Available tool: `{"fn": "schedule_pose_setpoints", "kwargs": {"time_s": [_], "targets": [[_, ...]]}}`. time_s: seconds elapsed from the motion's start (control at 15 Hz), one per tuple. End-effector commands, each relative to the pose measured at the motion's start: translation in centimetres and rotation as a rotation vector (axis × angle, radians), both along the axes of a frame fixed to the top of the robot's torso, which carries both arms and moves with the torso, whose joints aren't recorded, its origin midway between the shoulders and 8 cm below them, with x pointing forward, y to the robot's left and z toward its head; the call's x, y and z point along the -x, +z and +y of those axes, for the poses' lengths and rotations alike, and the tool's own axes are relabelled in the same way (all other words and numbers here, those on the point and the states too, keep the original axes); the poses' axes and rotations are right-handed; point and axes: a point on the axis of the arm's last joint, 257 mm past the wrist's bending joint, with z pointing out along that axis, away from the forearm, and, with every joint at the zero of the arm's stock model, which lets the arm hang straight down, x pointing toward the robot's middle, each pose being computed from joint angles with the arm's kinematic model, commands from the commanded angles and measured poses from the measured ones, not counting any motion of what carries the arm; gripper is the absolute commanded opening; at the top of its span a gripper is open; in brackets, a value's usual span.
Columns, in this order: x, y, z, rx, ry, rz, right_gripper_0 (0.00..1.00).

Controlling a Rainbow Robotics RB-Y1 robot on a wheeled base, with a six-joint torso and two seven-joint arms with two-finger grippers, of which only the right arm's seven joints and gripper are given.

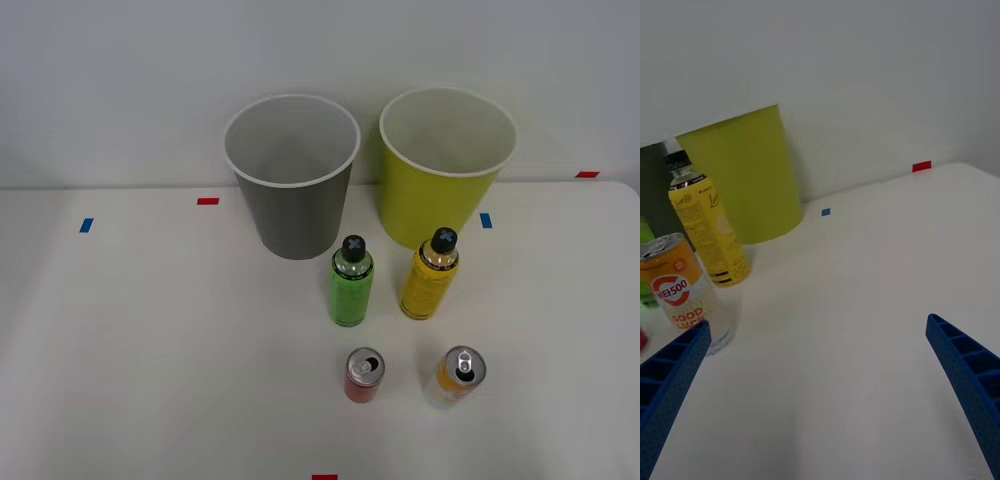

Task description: Put cans in the gray bin, plastic bottles in the light green bin

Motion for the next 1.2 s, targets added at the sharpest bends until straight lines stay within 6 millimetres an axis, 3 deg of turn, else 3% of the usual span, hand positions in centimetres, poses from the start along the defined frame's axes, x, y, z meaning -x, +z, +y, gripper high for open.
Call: {"fn": "schedule_pose_setpoints", "kwargs": {"time_s": [0.07,0.4,0.67,0.87,1.2], "targets": [[-0.8,0.2,0.2,0.046,0.057,-0.006,1.0],[-3.4,-1.4,-0.2,0.118,0.153,-0.047,1.0],[-7.3,-0.6,2.9,0.22,0.277,-0.141,1.0],[-8.9,-0.4,5.6,0.22,0.373,-0.171,1.0],[-12.1,-0.2,7.7,0.215,0.408,-0.195,1.0]]}}
